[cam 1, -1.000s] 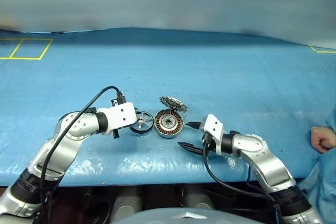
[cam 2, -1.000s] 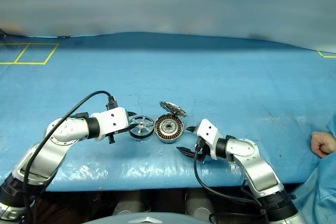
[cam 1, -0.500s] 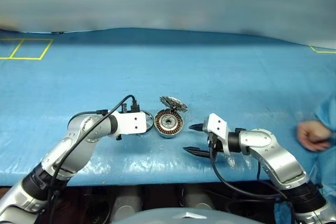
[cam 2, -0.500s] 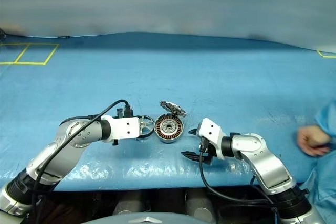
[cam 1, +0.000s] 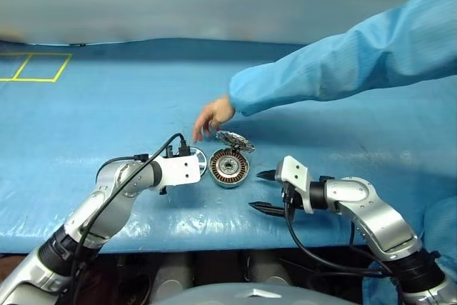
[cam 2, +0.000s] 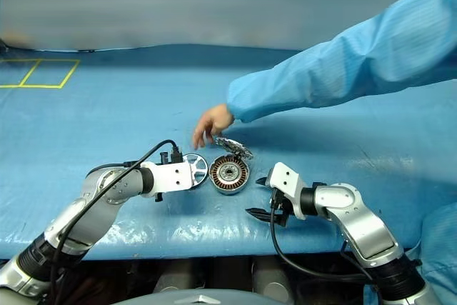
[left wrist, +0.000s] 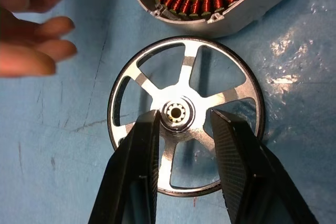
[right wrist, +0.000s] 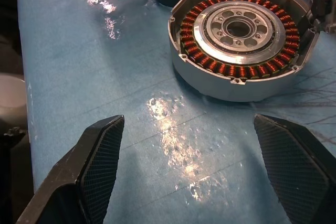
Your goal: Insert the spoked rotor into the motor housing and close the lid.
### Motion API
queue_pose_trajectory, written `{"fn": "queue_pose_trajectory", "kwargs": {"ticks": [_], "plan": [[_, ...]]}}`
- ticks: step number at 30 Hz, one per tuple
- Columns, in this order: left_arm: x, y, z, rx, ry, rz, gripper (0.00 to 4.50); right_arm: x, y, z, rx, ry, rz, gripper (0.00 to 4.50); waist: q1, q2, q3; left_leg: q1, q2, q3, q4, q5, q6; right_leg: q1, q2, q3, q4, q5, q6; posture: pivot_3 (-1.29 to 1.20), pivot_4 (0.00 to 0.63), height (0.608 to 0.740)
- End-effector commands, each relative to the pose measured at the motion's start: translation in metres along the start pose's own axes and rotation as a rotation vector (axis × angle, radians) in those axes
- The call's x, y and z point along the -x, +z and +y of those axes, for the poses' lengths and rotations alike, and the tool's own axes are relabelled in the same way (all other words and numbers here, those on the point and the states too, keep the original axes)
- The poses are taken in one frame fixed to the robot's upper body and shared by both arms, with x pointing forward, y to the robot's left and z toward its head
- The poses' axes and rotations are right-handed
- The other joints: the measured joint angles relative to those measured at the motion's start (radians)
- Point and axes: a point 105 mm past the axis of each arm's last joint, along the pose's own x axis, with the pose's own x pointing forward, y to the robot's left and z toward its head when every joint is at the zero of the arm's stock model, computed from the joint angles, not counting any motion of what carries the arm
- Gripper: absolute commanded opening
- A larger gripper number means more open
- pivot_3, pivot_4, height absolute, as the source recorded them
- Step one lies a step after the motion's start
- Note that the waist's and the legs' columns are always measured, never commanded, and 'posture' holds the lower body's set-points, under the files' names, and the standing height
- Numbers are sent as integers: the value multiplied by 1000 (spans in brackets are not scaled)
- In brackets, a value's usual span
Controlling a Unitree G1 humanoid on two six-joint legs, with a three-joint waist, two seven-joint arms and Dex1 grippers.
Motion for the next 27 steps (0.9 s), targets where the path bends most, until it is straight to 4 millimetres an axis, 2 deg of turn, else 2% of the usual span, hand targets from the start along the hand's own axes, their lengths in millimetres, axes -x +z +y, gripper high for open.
{"fn": "queue_pose_trajectory", "kwargs": {"ticks": [1, 14, 21, 24, 27], "plan": [[-2, -1, -7, 25, -21, -3, 1597, 2, 10, 3, 26, 0, -30, 4139, 0, 0, 0, 0, 0, 0, 0, 0, 0, 0, 0, 0, 0, 0, 0, 0, 150, 740], [-1, 4, 1, 43, 23, -33, 1597, 2, 10, 1, 23, -19, -39, 4139, -2, 0, 0, 0, 0, 0, -1, 0, 0, -1, 0, 0, 0, 0, -1, 0, 150, 740], [4, 12, 15, 105, 113, -96, 1597, 0, 12, -1, 24, -40, -58, 4139, -1, 0, 0, 0, 0, 0, -1, 0, 0, -1, 0, 0, 0, 0, 0, 0, 150, 740], [7, 19, 30, 183, 223, -157, 1597, -1, 12, -2, 25, -44, -63, 4139, 0, 0, 0, -1, 0, 0, 0, 0, 0, 0, 0, 0, 0, 0, 0, 0, 150, 740], [7, 16, 29, 216, 243, -158, 1597, -1, 11, -1, 24, -44, -66, 4139, 0, 0, 0, 0, 0, 0, 1, 0, 0, 1, 0, 0, 1, 1, 1, 0, 150, 740]]}}
